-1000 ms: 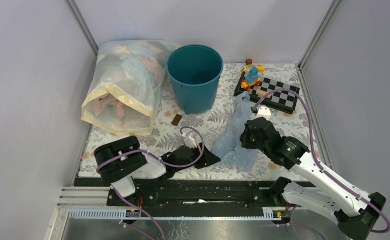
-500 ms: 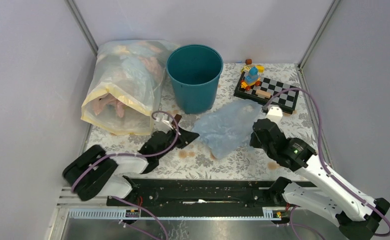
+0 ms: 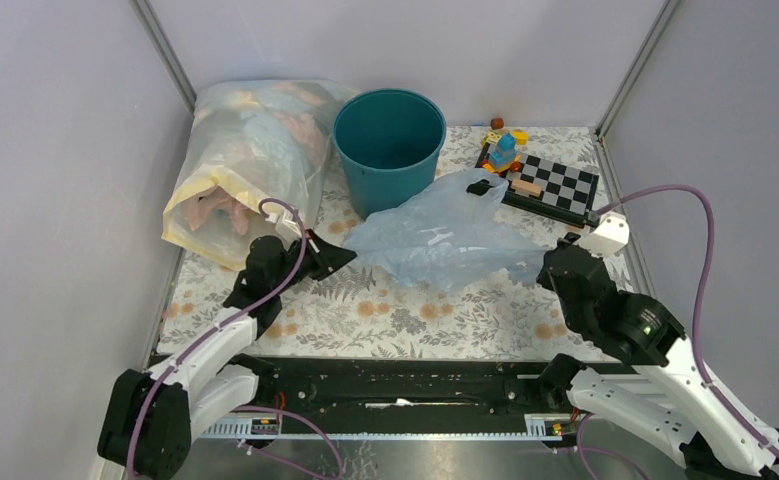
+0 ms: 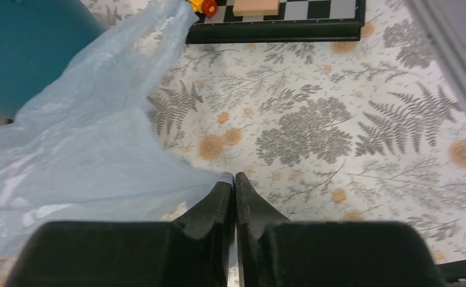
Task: Put the trash bags into the trash bin
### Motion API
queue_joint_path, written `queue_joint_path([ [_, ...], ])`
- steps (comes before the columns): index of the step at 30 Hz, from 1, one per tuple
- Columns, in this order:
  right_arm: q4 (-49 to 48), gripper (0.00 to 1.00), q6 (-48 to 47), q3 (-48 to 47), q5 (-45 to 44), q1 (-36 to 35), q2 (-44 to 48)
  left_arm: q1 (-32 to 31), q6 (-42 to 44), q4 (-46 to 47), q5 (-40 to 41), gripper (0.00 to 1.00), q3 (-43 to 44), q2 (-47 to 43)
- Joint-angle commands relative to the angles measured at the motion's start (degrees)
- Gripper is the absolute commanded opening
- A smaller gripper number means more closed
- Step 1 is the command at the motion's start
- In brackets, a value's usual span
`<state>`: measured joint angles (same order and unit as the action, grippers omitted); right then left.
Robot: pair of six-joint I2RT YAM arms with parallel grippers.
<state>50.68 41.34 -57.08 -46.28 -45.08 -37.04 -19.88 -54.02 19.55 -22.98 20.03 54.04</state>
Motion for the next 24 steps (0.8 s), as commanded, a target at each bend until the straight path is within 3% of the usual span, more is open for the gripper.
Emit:
queue_joint_path([
  [1,-1.7,0.17,-8.4,-1.9,-2.5,0.5,-1.7,3.4,6.5,-10.6,-4.9,0.0,2.4,2.1],
  [5,-5.9,0.26,-15.3,-1.6,10.6,0.4,-7.0,3.4,6.9,-9.8,-8.9,0.0,3.4,4.6],
  [9,-7.3,0.53,-20.1,-2.9,24.4,0.5,-12.5,3.4,7.1,-10.0,-9.4,0.0,3.5,5.3],
  [12,-8.8,0.49,-21.0,-3.1,30.7,0.4,-13.5,3.4,7.9,-10.2,-9.2,0.0,3.2,5.3],
  [13,-9.3,0.53,-21.7,-3.1,32.7,0.3,-13.5,3.4,8.5,-10.8,-8.9,0.0,3.2,5.4],
  [18,-9.0,0.73,-23.3,-4.5,30.0,-0.1,-14.6,3.4,9.8,-11.6,-8.2,0.0,3.0,6.7],
  [21,-9.7,0.78,-24.7,-5.7,29.7,-0.3,-16.7,3.4,9.8,-11.4,-8.3,0.0,3.3,7.4],
  [24,-11.9,0.82,-27.3,-8.2,21.7,-0.4,-18.2,3.4,9.8,-11.8,-7.5,0.0,3.5,6.9],
])
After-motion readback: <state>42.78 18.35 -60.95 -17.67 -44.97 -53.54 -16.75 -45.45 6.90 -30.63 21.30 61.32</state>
